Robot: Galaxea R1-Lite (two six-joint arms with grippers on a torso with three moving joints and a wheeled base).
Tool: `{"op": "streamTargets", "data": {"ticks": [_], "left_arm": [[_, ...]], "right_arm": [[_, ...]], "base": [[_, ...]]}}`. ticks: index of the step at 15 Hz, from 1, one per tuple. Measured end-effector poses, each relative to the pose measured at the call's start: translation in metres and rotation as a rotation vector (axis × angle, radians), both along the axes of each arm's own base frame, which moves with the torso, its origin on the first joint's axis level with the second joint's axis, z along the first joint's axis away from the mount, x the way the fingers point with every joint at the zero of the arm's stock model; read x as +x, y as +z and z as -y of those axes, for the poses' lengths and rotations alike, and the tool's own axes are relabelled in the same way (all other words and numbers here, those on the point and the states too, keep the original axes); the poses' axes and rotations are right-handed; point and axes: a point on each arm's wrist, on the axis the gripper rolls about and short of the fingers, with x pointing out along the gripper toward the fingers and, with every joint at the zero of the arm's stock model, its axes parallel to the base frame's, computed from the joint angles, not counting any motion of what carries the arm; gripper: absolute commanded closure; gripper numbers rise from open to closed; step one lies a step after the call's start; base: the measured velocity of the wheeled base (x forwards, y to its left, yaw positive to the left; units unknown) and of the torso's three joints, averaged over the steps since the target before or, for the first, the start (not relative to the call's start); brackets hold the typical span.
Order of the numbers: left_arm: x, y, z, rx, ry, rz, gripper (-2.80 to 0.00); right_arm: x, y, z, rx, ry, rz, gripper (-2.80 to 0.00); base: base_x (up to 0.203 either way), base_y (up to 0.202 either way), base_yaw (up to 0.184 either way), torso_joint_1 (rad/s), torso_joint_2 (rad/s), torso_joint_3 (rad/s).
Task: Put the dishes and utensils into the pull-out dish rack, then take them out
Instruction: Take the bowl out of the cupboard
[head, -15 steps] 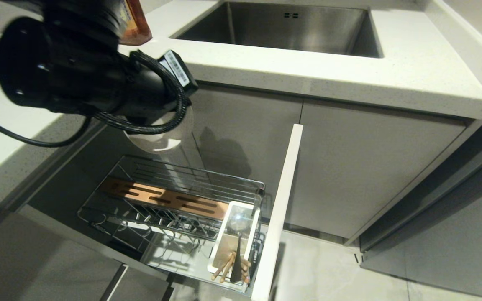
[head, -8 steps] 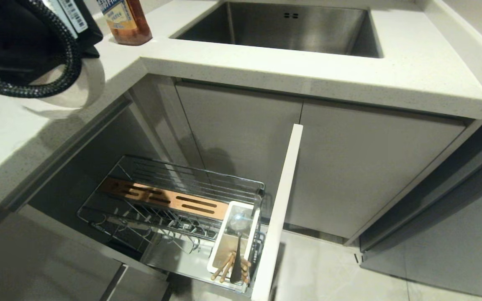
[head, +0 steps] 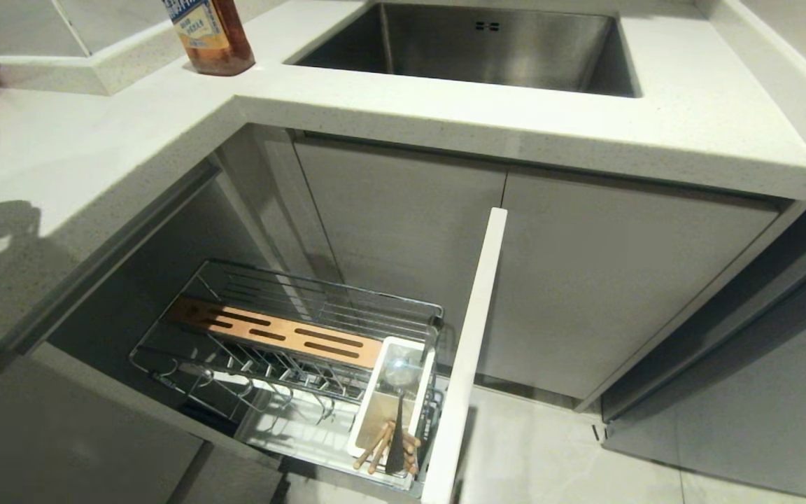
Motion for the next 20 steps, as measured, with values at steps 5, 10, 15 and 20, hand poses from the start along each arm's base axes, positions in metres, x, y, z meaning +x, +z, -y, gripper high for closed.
{"op": "streamTargets", "data": {"ticks": [5, 10, 15, 20], "left_arm": [[-0.043, 0.002, -0.05, -0.006, 0.071, -0.08, 0.0], [-0.07, -0.016, -0.058, -0.052, 0.025, -0.282, 0.0], [-0.06, -0.02, -0.064, -0.088, 0.056, -0.326, 0.0], [-0.035, -0.02, -0.075, -0.131, 0.079, -0.312, 0.0]], "right_arm": [[0.0, 0.0, 0.0, 0.0, 0.0, 0.0, 0.0], [0.0, 0.0, 0.0, 0.0, 0.0, 0.0, 0.0], [0.0, 0.0, 0.0, 0.0, 0.0, 0.0, 0.0], [0.0, 0.0, 0.0, 0.0, 0.0, 0.0, 0.0]], "base": [[0.0, 0.0, 0.0, 0.0, 0.0, 0.0], [0.0, 0.0, 0.0, 0.0, 0.0, 0.0], [0.0, 0.0, 0.0, 0.0, 0.0, 0.0], [0.0, 0.0, 0.0, 0.0, 0.0, 0.0]]}}
